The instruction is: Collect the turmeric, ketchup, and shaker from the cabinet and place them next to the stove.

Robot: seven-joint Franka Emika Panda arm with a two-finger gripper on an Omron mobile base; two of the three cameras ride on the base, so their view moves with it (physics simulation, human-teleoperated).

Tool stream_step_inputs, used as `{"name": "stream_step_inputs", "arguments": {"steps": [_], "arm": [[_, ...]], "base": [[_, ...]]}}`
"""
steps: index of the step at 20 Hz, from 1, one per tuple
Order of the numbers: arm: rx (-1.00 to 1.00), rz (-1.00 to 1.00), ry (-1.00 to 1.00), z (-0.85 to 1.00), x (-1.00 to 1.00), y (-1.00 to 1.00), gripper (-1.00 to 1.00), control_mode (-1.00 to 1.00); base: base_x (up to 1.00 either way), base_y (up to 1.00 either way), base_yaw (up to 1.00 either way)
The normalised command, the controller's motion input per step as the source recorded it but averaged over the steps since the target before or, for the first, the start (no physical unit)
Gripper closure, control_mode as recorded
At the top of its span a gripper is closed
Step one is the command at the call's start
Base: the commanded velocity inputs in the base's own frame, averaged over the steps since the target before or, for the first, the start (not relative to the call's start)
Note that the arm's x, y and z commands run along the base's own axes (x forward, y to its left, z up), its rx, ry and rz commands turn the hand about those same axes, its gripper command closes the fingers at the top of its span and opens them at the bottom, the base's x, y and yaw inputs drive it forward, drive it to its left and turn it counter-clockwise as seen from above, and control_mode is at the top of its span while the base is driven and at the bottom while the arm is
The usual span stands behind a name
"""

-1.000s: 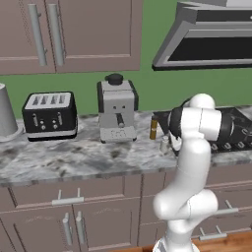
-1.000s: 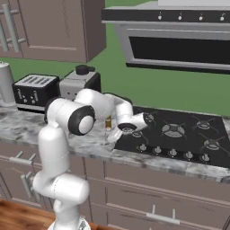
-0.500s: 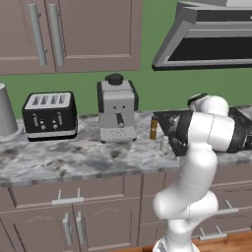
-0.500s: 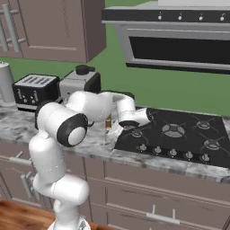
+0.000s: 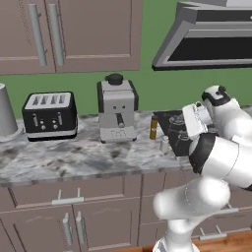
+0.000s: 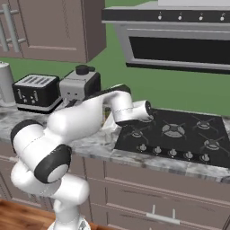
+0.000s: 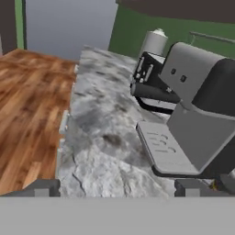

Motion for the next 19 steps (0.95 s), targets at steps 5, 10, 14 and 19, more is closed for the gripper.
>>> {"name": "stream_step_inputs", "arguments": {"steps": [5, 10, 14, 19], "arm": [[0.00, 0.00, -0.06, 0.84, -0.76, 0.23, -1.00, -1.00], [0.00, 0.00, -0.03, 0.69, -0.90, 0.37, -1.00, -1.00], [0.00, 0.00, -0.01, 0.55, -0.87, 0.41, -1.00, -1.00], [0.00, 0.00, -0.02, 0.43, -0.75, 0.45, -1.00, -1.00]], "base": [[0.00, 0.00, 0.00], [0.00, 0.00, 0.00], [0.00, 0.00, 0.00], [0.00, 0.00, 0.00]]}}
